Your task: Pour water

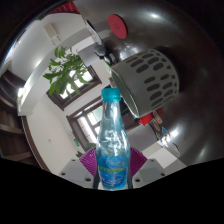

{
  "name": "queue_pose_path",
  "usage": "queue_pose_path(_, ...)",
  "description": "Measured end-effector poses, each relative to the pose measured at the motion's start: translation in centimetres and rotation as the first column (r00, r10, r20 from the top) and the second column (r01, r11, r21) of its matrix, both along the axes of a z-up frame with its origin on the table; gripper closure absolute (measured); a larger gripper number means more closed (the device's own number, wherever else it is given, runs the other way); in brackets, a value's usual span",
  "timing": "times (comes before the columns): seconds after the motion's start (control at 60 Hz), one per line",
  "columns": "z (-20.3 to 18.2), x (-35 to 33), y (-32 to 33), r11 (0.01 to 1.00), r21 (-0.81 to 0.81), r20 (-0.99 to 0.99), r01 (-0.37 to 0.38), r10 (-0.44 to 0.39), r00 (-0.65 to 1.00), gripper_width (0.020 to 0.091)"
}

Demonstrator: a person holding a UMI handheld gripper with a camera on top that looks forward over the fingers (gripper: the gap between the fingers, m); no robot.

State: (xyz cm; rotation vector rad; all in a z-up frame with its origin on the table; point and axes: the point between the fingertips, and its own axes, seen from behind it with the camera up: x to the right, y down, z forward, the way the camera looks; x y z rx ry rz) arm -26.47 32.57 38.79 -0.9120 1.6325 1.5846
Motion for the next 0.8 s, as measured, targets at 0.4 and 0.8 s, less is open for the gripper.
queue_pose_path(0.4, 5.1, -14.6, -4.1, 0.987, 0.028, 0.401, -0.158, 0.134, 0.906, 0.0722)
queue_pose_path(0.8, 10.2, -10.3, -7.5, 0.981, -0.193, 0.918, -0.034, 0.168, -0.359, 0.0708)
